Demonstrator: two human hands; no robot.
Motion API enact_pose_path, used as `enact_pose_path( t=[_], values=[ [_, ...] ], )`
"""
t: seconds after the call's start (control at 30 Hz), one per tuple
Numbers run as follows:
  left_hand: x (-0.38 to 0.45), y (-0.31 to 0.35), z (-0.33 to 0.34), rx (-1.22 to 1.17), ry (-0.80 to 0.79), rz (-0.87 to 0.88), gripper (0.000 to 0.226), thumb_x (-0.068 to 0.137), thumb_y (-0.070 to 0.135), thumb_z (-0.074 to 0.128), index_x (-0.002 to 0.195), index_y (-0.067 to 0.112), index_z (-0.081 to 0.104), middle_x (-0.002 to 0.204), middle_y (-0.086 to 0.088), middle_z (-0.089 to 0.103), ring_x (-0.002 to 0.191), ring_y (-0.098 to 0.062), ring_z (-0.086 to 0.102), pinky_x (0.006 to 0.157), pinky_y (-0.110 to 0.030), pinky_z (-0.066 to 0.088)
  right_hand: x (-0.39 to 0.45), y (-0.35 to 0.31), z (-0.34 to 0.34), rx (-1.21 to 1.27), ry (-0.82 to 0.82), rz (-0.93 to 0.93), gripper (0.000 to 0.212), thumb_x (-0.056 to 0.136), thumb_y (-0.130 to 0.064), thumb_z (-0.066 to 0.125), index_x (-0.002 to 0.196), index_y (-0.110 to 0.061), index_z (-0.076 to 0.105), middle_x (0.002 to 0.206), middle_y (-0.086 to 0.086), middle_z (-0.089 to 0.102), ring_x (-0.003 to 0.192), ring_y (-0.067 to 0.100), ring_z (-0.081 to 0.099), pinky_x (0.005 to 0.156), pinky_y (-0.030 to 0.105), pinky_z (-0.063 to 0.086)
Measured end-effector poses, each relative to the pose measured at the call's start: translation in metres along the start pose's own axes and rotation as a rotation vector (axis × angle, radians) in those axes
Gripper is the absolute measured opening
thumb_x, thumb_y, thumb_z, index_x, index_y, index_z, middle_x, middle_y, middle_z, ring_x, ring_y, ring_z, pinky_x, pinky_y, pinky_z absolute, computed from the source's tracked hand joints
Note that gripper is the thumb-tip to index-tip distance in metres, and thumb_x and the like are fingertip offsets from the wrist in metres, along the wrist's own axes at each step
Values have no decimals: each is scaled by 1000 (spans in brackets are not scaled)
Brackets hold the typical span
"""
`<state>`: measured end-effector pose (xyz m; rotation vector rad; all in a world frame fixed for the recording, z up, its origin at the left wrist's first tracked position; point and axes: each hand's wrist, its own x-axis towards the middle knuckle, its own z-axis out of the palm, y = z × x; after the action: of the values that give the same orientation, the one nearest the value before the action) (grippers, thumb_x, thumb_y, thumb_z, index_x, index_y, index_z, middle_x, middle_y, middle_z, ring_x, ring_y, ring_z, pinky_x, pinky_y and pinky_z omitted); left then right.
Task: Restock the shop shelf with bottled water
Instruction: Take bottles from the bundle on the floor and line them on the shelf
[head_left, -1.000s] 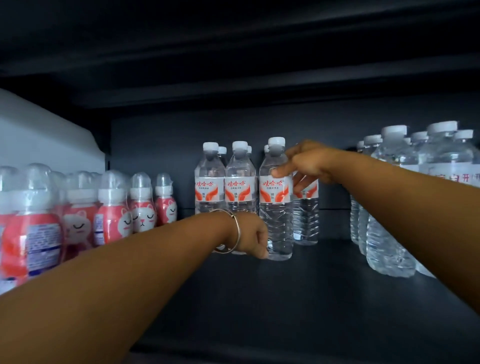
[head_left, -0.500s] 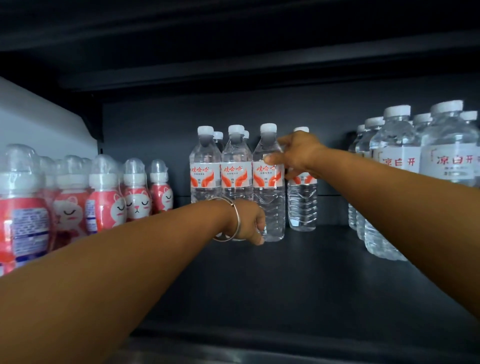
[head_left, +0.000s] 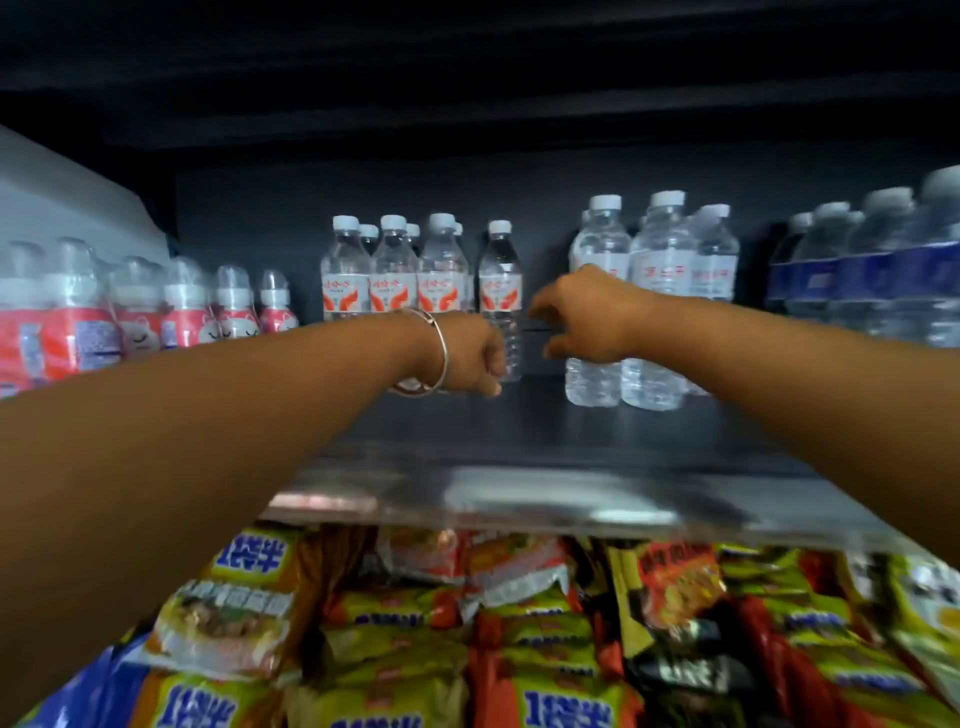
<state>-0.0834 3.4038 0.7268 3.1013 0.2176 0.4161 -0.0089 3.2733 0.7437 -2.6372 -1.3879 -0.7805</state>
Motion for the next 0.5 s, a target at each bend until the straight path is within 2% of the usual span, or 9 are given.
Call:
enact_pose_path(
  t=[0.07,0.17,0.27,0.3,0.37,0.5],
  values=[
    [-20,37,-3,1,36,22,25,85,16,64,110,11,62,106,-4,64,104,-22,59,89,-26,45,-49,14,-12,-49,-5,15,38,85,-23,65,119,-7,59,119,15,60,108,31,55,92,37,47],
    [-49,94,4,-39,85,87,26,84,15,63,110,13,62,107,-5,65,102,-22,60,88,-25,46,-125,36,-23,-75,-52,63,38,84,-23,65,118,-8,60,119,16,59,108,34,56,90,41,49],
    [-78,153,22,-129,102,179,27,83,10,64,111,10,63,107,-9,67,89,-15,59,73,-13,45,-203,53,-25,-119,-99,107,35,84,-27,64,113,-8,60,116,18,60,106,36,57,86,37,50],
    [-87,172,31,-157,87,207,28,83,9,64,111,10,62,106,-9,68,85,-12,57,64,-6,42,-229,57,-22,-123,-118,134,36,84,-27,63,115,-9,60,117,19,59,108,36,57,86,36,48],
    [-103,208,56,-204,9,235,30,82,8,66,111,8,61,106,-8,68,83,-9,55,60,-1,37,-274,65,-9,-103,-177,187,34,86,-23,60,117,-10,59,118,19,58,108,36,58,85,36,48],
    [-121,267,137,-240,-201,271,35,80,7,69,113,4,60,108,-13,66,87,-19,61,61,-9,41,-350,84,47,-62,-327,251,28,86,-18,58,113,-9,60,116,19,60,108,35,59,83,35,49]
  ],
)
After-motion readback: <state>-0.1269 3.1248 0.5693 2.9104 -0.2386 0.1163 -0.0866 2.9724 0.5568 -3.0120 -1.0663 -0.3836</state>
